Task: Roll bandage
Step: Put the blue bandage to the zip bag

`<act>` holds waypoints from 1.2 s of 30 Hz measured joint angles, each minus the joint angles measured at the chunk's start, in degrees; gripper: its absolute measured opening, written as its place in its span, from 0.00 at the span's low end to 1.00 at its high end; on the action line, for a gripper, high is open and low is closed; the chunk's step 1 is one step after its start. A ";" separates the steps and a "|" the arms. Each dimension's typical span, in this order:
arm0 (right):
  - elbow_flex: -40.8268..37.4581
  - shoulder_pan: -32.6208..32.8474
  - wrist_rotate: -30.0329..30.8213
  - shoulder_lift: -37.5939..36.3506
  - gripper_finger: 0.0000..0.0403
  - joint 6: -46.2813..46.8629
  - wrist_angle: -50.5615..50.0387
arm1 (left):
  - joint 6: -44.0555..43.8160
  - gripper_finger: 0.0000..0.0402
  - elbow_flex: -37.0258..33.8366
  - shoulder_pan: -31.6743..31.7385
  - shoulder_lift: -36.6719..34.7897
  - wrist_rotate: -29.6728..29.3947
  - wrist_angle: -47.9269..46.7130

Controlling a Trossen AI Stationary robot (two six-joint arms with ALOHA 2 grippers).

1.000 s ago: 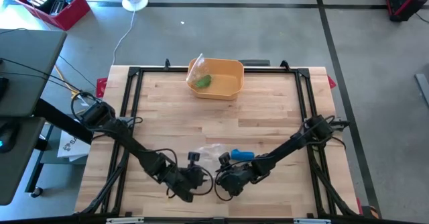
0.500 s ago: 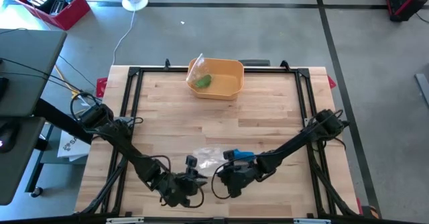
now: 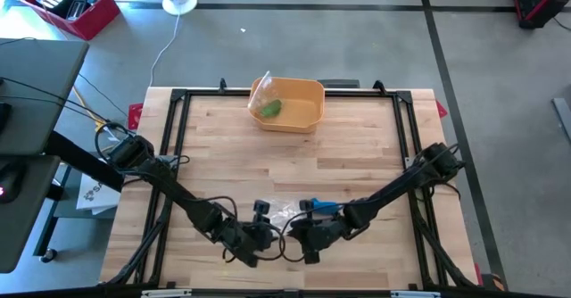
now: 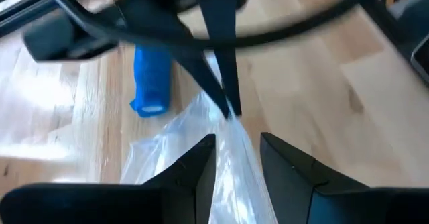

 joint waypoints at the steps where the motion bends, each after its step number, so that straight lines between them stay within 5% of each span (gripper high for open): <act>1: 0.00 0.00 -0.05 -0.16 0.00 0.15 0.24 | -0.17 0.28 -0.02 0.04 0.00 -0.17 -0.90; 6: 0.00 0.02 -0.60 -0.82 0.00 0.29 1.30 | -3.46 0.22 -0.02 0.10 0.00 -5.03 -2.95; 14: 0.00 0.02 -3.01 -0.82 0.00 -0.75 1.09 | -4.44 0.03 -0.02 0.10 0.00 -1.54 -2.48; 19: 0.00 0.70 0.97 -0.85 0.01 -7.97 0.07 | -17.20 0.01 -0.02 0.97 0.00 0.99 -4.29; 27: 0.00 4.08 8.33 -2.41 0.27 -11.56 -3.60 | -38.89 0.00 -0.78 2.24 -0.02 3.54 -6.53; 31: 0.04 7.77 8.51 -1.70 0.36 -21.23 1.42 | -42.00 0.00 -1.28 2.24 -0.02 2.73 -5.39; 36: 0.02 10.33 16.73 1.30 0.38 -29.91 7.28 | -42.01 0.00 -1.24 2.24 -0.02 3.11 1.73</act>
